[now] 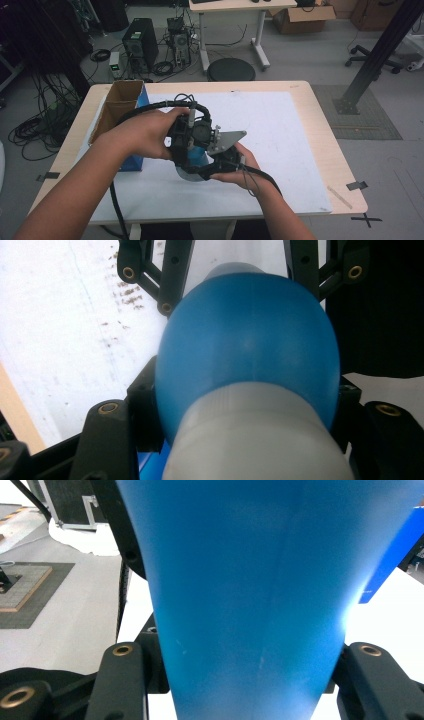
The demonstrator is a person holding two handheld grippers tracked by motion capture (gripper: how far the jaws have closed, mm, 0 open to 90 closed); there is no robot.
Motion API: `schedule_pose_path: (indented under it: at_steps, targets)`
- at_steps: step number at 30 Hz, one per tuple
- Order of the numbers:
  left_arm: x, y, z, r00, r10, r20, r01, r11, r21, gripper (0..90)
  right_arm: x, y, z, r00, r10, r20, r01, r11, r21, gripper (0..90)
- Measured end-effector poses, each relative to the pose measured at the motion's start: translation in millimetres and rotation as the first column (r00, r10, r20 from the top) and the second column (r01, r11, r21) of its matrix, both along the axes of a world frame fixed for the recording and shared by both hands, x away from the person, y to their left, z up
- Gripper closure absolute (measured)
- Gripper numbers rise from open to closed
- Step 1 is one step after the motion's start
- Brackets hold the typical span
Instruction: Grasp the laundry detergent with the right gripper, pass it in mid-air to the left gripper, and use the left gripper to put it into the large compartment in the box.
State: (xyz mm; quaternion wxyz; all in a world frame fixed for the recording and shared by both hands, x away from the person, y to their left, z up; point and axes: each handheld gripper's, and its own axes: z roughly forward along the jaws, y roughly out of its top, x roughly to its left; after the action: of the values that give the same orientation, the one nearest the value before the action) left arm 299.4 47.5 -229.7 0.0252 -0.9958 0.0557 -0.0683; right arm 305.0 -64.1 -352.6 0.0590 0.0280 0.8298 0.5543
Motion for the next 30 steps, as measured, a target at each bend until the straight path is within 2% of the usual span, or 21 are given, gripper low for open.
schedule_pose_path:
  at_steps: [4, 8, 9, 10, 12, 14, 20, 25, 28, 30]
  targets:
    - [-0.2, 0.1, 3.4, 0.9999, -0.007, 0.009, 0.007, 1.0000, 0.001, 38.3, -0.5, -3.3, -2.3, 0.9995, -0.012, -0.030, 0.012, 1.000, 0.000, 42.8]
    - [0.2, 1.4, 8.5, 0.9999, -0.010, 0.008, 0.010, 0.9999, 0.003, 38.4, 2.2, -9.6, -7.9, 0.9981, -0.036, -0.051, 0.035, 0.999, -0.002, 34.8]
    - [0.4, 1.7, 9.5, 0.9999, -0.012, 0.008, 0.012, 0.9999, 0.005, 38.3, 2.7, -13.1, -10.2, 0.9973, -0.049, -0.055, 0.049, 0.999, -0.008, 29.5]
    - [0.3, 2.1, 9.9, 0.9999, -0.011, 0.011, 0.011, 0.9999, 0.002, 38.3, 2.7, -13.1, -10.2, 0.9973, -0.049, -0.055, 0.049, 0.999, -0.008, 29.5]
    - [0.1, 2.6, 11.0, 1.0000, -0.002, 0.010, 0.002, 1.0000, 0.008, 38.3, 4.3, -19.0, -12.2, 0.9953, -0.073, -0.064, 0.071, 0.997, -0.024, 23.5]
    - [1.0, 2.7, 11.8, 0.9999, -0.002, 0.011, 0.002, 0.9999, 0.013, 38.3, 4.7, -21.2, -12.4, 0.9953, -0.073, -0.065, 0.071, 0.997, -0.025, 22.7]
    - [7.1, 3.2, 15.3, 0.9981, 0.059, -0.016, -0.059, 0.9981, 0.016, 38.3, 8.2, -34.5, -8.8, 0.9903, -0.126, -0.059, 0.123, 0.991, -0.052, 9.3]
    - [15.9, 3.8, 18.7, 0.9881, 0.142, -0.059, -0.141, 0.9897, 0.027, 38.2, 11.7, -50.3, -0.3, 0.9864, -0.158, -0.047, 0.153, 0.984, -0.095, 4.6]
    - [21.5, 3.7, 22.4, 0.9777, 0.200, -0.064, -0.197, 0.9794, 0.043, 38.2, 15.0, -60.4, 5.8, 0.9862, -0.161, -0.040, 0.154, 0.978, -0.137, 1.8]
    - [25.5, 3.9, 25.1, 0.9680, 0.244, -0.060, -0.241, 0.9693, 0.050, 38.2, 17.3, -67.1, 10.4, 0.9873, -0.156, -0.029, 0.149, 0.975, -0.166, 0.7]
